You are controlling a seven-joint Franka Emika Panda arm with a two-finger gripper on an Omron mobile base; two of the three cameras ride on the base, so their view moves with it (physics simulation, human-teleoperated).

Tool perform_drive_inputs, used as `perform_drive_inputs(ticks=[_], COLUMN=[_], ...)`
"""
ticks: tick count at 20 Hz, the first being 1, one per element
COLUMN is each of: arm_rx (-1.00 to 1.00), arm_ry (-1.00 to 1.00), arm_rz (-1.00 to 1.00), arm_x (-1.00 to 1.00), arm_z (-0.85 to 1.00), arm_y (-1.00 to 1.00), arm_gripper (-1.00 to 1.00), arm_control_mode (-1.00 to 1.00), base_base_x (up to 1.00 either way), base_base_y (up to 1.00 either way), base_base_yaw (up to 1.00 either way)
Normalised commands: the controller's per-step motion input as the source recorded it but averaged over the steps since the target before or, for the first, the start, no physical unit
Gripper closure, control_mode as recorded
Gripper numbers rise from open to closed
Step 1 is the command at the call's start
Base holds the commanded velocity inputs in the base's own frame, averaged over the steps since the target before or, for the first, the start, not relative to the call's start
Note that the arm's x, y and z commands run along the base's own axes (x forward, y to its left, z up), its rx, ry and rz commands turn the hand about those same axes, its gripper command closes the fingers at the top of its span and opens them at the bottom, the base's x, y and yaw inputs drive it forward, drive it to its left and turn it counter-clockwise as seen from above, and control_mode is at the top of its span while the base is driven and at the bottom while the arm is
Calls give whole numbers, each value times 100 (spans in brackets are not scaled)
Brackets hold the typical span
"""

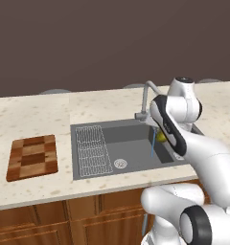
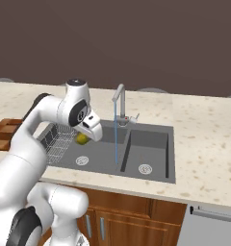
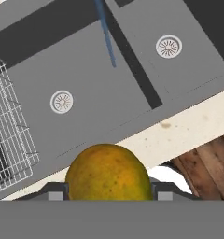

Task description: Pick the orange from the sink and place it on the cutting board to airdry. Then turn off the sink faucet.

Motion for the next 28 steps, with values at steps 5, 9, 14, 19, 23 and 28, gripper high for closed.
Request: perform_drive_inputs(ticks=[5, 9, 14, 19, 23, 28], arm_rx=[-3, -2, -1, 0, 0, 0], arm_ry=[0, 0, 0, -2, 0, 0], arm_rz=[25, 24, 23, 23, 21, 15], arm_x=[10, 21, 32, 36, 41, 35], arm_z=[0, 0, 0, 0, 0, 0], arm_y=[44, 42, 40, 31, 30, 26], arm_gripper=[100, 100, 100, 100, 100, 100], arm_control_mode=[-100, -100, -100, -100, -100, -100], base_base_x=[0, 0, 0, 0, 0, 0], base_base_y=[0, 0, 0, 0, 0, 0], base_base_yaw=[0, 0, 0, 0, 0, 0])
